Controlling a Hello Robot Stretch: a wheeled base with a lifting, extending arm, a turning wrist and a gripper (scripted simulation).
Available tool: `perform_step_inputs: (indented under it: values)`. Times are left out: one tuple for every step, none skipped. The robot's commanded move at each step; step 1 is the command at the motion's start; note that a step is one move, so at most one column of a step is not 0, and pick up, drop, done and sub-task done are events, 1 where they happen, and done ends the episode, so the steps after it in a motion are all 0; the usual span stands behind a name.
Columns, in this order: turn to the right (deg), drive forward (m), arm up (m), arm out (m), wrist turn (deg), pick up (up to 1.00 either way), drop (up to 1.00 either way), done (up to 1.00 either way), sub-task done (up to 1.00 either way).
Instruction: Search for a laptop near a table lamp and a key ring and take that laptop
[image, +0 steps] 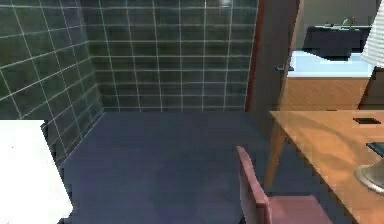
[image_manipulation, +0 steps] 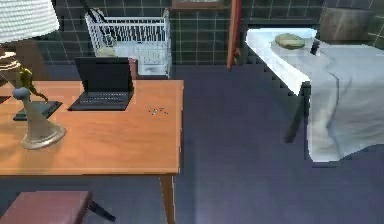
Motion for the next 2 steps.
perform_step_inputs:
  values:
    - [45.0, 0.00, 0.00, 0.00, 0.0, 0.00, 0.00, 0.00, 0.00]
    - [45.0, 0.00, 0.00, 0.00, 0.0, 0.00, 0.00, 0.00, 0.00]
